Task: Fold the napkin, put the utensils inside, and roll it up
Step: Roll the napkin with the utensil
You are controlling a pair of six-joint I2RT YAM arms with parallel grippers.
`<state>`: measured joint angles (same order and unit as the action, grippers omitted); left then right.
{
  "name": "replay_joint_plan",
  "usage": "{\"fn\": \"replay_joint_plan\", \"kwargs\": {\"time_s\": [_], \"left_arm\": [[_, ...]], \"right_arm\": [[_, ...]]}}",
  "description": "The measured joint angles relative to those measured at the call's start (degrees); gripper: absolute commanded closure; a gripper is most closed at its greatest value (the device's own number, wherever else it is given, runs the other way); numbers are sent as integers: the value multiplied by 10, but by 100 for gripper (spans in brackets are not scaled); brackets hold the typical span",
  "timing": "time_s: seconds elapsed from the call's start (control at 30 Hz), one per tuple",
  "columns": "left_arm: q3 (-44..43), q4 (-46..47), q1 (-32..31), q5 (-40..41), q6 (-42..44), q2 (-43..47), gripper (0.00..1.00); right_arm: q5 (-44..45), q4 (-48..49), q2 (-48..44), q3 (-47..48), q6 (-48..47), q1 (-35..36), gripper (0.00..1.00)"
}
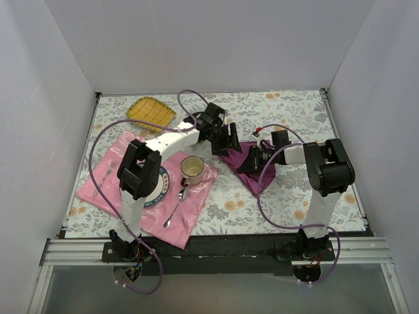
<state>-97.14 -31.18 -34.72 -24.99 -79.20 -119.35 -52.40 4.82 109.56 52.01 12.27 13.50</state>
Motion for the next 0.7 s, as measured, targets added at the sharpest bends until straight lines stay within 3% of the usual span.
{"fn": "replay_joint_plan", "kwargs": {"time_s": [0.23, 0.5, 0.7], "left_arm": [[-3, -83, -90, 158, -29, -3, 39], [-22, -130, -85, 236, -73, -22, 41], [-45, -137, -84, 250, -103, -45, 40]], "right_arm": [[-62, 68, 12, -48, 82, -31, 99], [-78, 176, 9, -115, 183, -47, 99], [-70, 274, -7, -178, 261, -49, 99]]}}
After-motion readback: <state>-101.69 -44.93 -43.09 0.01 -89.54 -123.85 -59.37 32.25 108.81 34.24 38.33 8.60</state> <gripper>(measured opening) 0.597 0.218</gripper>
